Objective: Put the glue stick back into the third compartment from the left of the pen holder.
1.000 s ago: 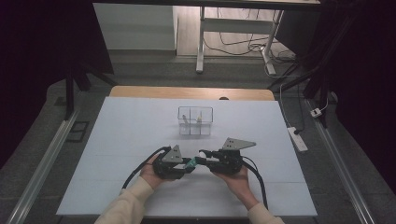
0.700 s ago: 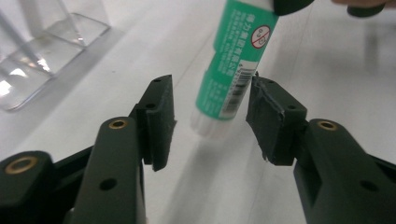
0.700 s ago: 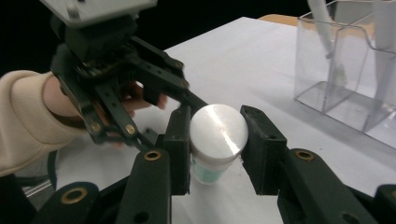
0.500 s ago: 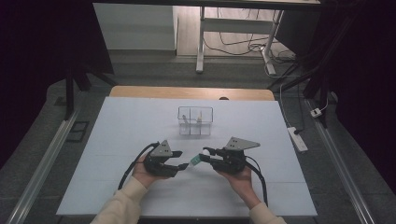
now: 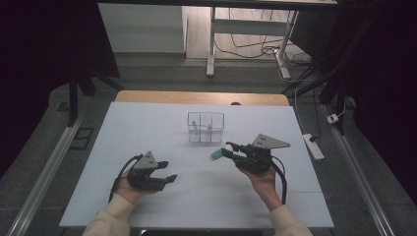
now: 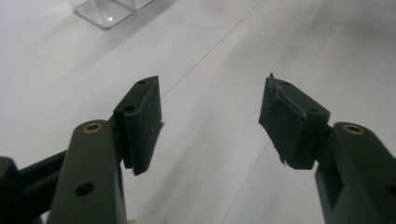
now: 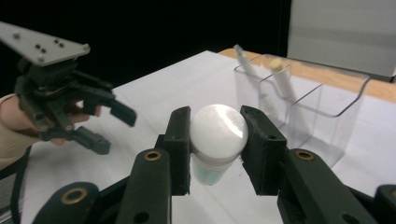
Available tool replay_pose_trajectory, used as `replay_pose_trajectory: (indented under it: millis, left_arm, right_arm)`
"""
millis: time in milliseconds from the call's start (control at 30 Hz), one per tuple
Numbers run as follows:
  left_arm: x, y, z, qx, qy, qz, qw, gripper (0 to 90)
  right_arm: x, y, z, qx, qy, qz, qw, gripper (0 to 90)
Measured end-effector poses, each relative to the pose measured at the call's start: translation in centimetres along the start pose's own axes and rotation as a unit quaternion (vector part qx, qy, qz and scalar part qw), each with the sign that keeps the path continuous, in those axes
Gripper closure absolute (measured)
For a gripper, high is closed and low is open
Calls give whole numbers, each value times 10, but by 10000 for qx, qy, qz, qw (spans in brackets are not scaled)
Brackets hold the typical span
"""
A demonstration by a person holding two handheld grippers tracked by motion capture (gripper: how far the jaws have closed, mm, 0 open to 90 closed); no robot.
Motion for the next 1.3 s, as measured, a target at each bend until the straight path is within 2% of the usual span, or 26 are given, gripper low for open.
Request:
replay_pose_trajectory:
  millis: [433, 633, 833, 967, 1133, 1300]
  left_arm:
    - [-23, 16, -18, 227, 237, -40, 9995, 364]
    - [-31, 22, -25, 281, 357, -43, 9990, 363]
    - [-33, 24, -29, 273, 426, -50, 9987, 358]
    - [-34, 22, -28, 240, 400, -79, 9989, 357]
    - [-34, 22, -28, 210, 395, -89, 9990, 355]
    - [-35, 21, -27, 189, 378, -138, 9990, 354]
  right_arm:
    - [29, 6, 30, -439, -96, 190, 9988, 643]
    - [53, 2, 41, -630, 12, 211, 9978, 643]
    - [72, -10, 62, -952, 65, 83, 9954, 643]
    - [75, -20, 76, -1085, 36, -45, 9941, 642]
    - [68, -33, 90, -1248, 30, -335, 9916, 642]
    - [58, -43, 96, -1244, 4, -553, 9907, 642]
Point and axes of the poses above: each handheld gripper's, and its own axes: y roughly backward along the jaws, x roughly out of its top, z roughly to its right, the point moved 9 cm from there along -y, roughly forward along the jaws, and after that the axes turned 13 degrees about x, right-handed, at the moved point
